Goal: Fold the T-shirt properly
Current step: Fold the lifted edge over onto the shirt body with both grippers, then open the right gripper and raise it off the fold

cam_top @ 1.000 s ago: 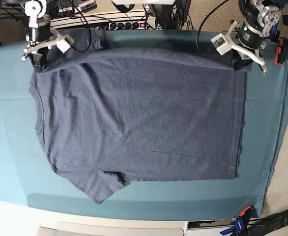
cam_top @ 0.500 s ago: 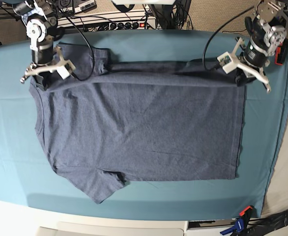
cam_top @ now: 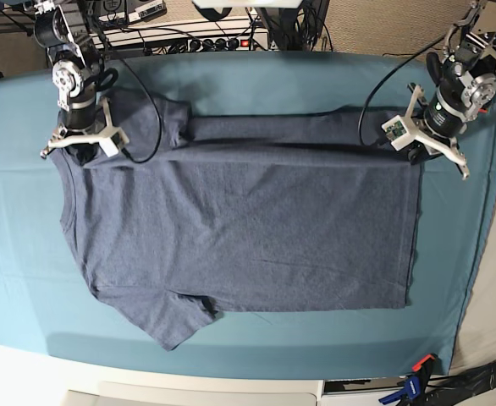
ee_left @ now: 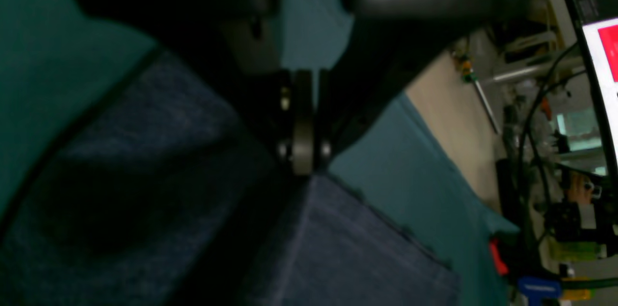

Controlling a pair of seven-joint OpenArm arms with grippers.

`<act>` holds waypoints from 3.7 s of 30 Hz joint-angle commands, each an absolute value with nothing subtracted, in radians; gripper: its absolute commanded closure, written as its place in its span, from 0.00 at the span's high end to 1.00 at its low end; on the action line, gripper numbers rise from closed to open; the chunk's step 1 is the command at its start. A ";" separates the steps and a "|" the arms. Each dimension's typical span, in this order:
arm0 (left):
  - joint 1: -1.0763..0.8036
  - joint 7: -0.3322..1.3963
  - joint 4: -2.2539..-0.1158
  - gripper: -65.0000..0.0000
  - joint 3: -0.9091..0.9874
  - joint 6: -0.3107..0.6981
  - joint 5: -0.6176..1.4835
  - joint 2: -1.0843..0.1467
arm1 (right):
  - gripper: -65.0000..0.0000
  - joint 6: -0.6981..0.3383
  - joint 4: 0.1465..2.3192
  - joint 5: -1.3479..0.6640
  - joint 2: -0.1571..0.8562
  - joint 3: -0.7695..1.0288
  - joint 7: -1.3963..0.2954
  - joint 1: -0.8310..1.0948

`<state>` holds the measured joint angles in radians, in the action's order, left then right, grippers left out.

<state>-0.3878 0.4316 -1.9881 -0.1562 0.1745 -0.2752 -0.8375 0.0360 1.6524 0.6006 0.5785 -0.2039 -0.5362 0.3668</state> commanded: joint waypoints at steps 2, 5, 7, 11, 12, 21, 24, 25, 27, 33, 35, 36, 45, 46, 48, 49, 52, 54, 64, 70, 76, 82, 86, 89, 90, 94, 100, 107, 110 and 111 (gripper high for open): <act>-0.376 0.418 -1.995 0.00 -0.147 0.159 -0.283 -0.856 | 0.00 0.055 1.654 0.617 0.596 -0.195 -0.541 0.348; -0.369 0.418 -1.995 0.00 -0.147 0.159 -0.283 -0.856 | 0.00 0.055 1.654 0.605 0.595 -0.196 -0.521 0.335; -0.365 0.418 -1.995 0.00 -0.147 0.159 -0.283 -0.856 | 0.00 0.055 1.654 0.590 0.596 -0.196 -0.511 0.329; -0.365 0.417 -1.995 0.00 -0.147 0.168 -0.283 -0.856 | 0.00 0.050 1.654 0.591 0.596 -0.196 -0.496 0.324; -0.365 0.417 -1.995 0.00 -0.147 0.178 -0.283 -0.856 | 0.00 0.045 1.654 0.591 0.596 -0.196 -0.496 0.321; -0.365 0.409 -1.994 0.00 -0.147 0.185 -0.264 -0.856 | 0.00 0.034 1.655 0.591 0.598 -0.211 -0.487 0.308; -0.365 0.410 -1.994 0.00 -0.147 0.185 -0.257 -0.856 | 0.00 0.033 1.655 0.591 0.598 -0.246 -0.491 0.294; -0.365 0.410 -1.994 0.00 -0.147 0.185 -0.257 -0.856 | 0.00 0.034 1.655 0.591 0.598 -0.259 -0.493 0.289; -0.365 0.410 -1.994 0.00 -0.147 0.185 -0.257 -0.856 | 0.00 0.034 1.655 0.592 0.598 -0.281 -0.502 0.279; -0.365 0.410 -1.994 0.00 -0.147 0.186 -0.257 -0.856 | 0.00 0.035 1.655 0.599 0.599 -0.266 -0.521 0.257; -0.365 0.408 -1.994 0.00 -0.147 0.186 -0.257 -0.856 | 0.00 0.035 1.655 0.598 0.599 -0.253 -0.520 0.248; -0.365 0.406 -1.994 0.00 -0.147 0.186 -0.257 -0.856 | 0.00 0.035 1.655 0.598 0.599 -0.249 -0.520 0.242; -0.344 0.390 -1.989 0.00 -0.147 0.235 -0.245 -0.857 | 0.00 0.034 1.655 0.553 0.598 -0.248 -0.500 0.210; -0.336 0.385 -1.982 0.00 -0.148 0.235 -0.241 -0.857 | 0.00 0.034 1.655 0.553 0.599 -0.248 -0.501 0.210; -0.313 0.380 -1.961 0.00 -0.148 0.238 -0.221 -0.857 | 0.00 0.034 1.655 0.553 0.598 -0.248 -0.501 0.210; -0.301 0.380 -1.949 0.00 -0.148 0.240 -0.210 -0.857 | 0.00 0.034 1.655 0.548 0.598 -0.247 -0.501 0.210; -0.264 0.377 -1.915 0.00 -0.148 0.272 -0.188 -0.857 | 0.00 0.033 1.655 0.538 0.598 -0.248 -0.501 0.210; -0.245 0.373 -1.891 0.00 -0.148 0.272 -0.160 -0.857 | 0.00 0.034 1.655 0.538 0.598 -0.248 -0.502 0.210; -0.230 0.344 -1.861 0.00 -0.148 0.276 -0.110 -0.856 | 0.00 0.034 1.655 0.538 0.598 -0.248 -0.502 0.210; -0.230 0.339 -1.861 0.32 -0.148 0.289 -0.105 -0.856 | 0.23 0.035 1.655 0.539 0.596 -0.247 -0.562 0.210; -0.230 0.339 -1.861 0.54 -0.148 0.271 -0.080 -0.850 | 0.38 0.158 1.655 0.586 0.596 -0.248 -0.562 0.211; -0.231 0.371 -1.862 0.54 -0.148 0.271 -0.073 -0.851 | 0.38 0.179 1.672 0.619 0.599 -0.248 -0.595 0.231; -0.239 0.396 -1.868 0.54 -0.148 0.271 -0.073 -0.851 | 0.38 0.133 1.792 0.628 0.636 -0.249 -0.614 0.322; -0.239 0.397 -1.869 0.54 -0.148 0.271 -0.073 -0.851 | 0.38 0.036 1.918 0.618 0.678 -0.249 -0.653 0.420; -0.239 0.397 -1.871 0.54 -0.148 0.271 -0.073 -0.851 | 0.38 0.002 1.954 0.611 0.692 -0.249 -0.666 0.455; -0.239 0.404 -1.880 0.54 -0.148 0.271 -0.054 -0.850 | 0.38 -0.073 2.051 0.609 0.732 -0.249 -0.706 0.592; -0.238 0.403 -1.880 0.54 -0.148 0.271 -0.032 -0.841 | 0.38 -0.117 2.067 0.577 0.726 -0.249 -0.715 0.731; -0.238 0.399 -1.880 0.54 -0.148 0.290 -0.028 -0.793 | 0.39 -0.116 2.066 0.556 0.689 -0.249 -0.717 0.736; -0.237 0.394 -1.880 0.54 -0.148 0.290 -0.029 -0.775 | 0.39 -0.115 2.066 0.546 0.681 -0.249 -0.734 0.731; -0.237 0.392 -1.880 0.54 -0.148 0.290 -0.029 -0.771 | 0.39 -0.115 2.066 0.546 0.678 -0.249 -0.734 0.731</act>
<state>-0.2485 0.4103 -1.8660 -0.1577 0.3008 -0.0322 -0.7559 -0.1280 2.0499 0.5304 0.6689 -0.2554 -0.7376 0.7292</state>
